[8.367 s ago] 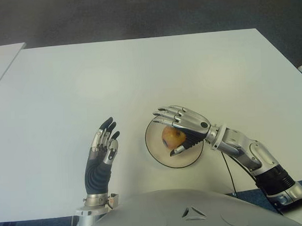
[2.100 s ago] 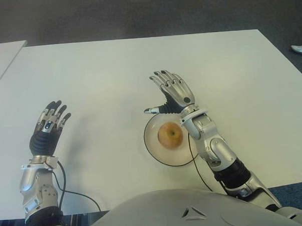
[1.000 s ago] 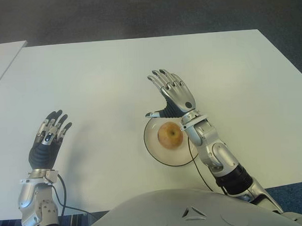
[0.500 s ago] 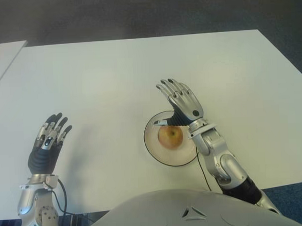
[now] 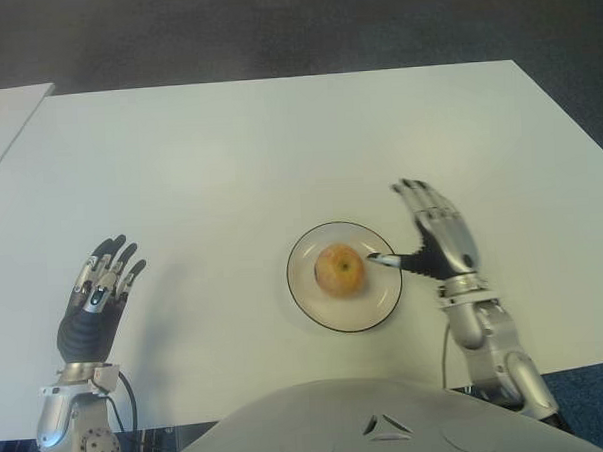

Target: Put the apples into the plate.

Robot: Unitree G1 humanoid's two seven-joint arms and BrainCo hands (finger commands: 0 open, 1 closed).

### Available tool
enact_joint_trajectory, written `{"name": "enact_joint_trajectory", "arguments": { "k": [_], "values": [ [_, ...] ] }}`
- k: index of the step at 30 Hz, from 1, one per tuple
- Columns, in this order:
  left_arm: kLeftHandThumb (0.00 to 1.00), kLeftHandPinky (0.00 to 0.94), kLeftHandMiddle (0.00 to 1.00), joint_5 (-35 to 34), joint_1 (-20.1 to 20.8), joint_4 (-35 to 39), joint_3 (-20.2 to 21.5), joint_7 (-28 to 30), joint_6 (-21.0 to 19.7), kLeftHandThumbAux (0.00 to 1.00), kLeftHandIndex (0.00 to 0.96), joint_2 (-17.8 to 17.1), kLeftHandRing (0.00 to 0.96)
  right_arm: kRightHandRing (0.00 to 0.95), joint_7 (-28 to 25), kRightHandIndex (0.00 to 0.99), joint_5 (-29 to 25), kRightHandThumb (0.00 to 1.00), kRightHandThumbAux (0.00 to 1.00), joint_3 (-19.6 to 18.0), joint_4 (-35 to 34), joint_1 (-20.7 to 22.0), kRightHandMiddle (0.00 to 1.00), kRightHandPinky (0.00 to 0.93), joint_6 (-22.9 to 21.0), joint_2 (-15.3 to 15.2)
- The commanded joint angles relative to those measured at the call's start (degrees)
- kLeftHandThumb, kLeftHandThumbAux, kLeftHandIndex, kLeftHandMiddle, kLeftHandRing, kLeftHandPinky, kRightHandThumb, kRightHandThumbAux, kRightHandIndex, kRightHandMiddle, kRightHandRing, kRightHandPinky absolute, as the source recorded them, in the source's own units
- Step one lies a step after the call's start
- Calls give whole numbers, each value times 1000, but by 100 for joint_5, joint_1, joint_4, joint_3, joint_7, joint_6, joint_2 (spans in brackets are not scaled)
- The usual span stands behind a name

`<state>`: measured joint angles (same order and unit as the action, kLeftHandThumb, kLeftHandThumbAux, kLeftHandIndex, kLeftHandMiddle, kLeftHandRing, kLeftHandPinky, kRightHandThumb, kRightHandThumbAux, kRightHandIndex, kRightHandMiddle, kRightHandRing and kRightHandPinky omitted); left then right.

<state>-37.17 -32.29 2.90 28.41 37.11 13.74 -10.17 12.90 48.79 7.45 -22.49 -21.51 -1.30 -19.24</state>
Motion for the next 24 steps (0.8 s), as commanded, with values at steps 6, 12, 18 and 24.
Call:
{"name": "enact_joint_trajectory", "arguments": {
  "k": [6,12,18,24],
  "values": [
    [364,100,17,-26,-214,158,-77,156,125,486,126,188,19,92,560,38,-2480,124,527,-1252,342,-489,109,127,921,831],
    [364,100,17,-49,-348,239,-68,223,170,486,126,254,19,97,578,47,-2864,156,532,-1381,47,-1008,103,121,928,1294],
    [364,100,17,-87,-446,307,-49,266,178,486,126,277,19,81,617,49,-3107,161,533,-1396,127,-1229,91,94,1062,1645],
    [364,100,17,-145,-551,368,-30,309,183,486,126,282,19,97,605,63,-3340,184,550,-1349,247,-1471,111,120,1338,1941]
  ]
}}
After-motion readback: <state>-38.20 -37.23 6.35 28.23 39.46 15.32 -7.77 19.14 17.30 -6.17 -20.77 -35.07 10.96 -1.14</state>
